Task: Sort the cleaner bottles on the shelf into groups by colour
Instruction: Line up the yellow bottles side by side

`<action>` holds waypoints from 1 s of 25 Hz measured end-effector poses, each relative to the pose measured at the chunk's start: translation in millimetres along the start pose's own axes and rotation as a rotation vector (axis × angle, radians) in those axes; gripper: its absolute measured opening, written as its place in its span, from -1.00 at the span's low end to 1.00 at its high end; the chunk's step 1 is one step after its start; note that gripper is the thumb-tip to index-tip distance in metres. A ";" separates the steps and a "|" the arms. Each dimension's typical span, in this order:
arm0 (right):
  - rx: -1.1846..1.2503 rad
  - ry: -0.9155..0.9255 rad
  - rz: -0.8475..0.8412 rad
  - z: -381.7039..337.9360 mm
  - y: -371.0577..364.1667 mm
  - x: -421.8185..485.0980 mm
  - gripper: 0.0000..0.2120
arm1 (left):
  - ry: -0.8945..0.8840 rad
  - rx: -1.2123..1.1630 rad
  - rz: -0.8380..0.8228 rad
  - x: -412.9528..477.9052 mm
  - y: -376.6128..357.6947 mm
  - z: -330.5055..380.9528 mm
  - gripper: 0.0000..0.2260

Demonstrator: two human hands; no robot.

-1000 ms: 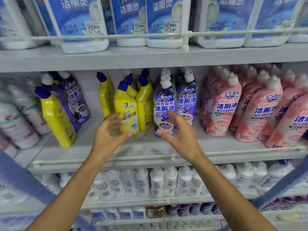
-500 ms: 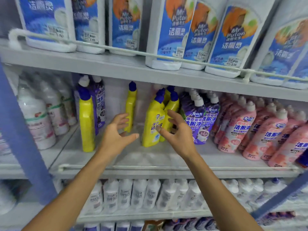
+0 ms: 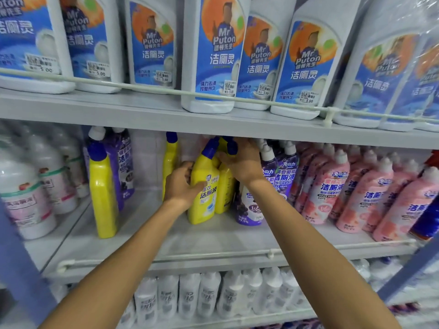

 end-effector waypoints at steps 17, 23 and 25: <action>0.195 0.285 -0.071 -96.9 -30.8 -35.4 -0.67 | -0.094 0.182 0.255 -65.9 139.4 28.7 -0.56; 0.452 0.268 -0.072 -125.3 -56.1 -50.9 -0.62 | -0.071 0.233 0.336 -97.7 177.0 38.4 -0.48; 0.471 0.240 -0.073 -124.4 -61.7 -53.3 -0.58 | -0.066 0.266 0.335 -101.7 176.4 42.7 -0.45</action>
Point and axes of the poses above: each hand's wrist, its own x-axis towards the middle knuckle, its own y-axis out of the back of the hand, z = x × y, the point moved 7 cm from there along x, towards the middle knuckle, and after that the axes turned 15 degrees about -x, right-handed, at the moved point
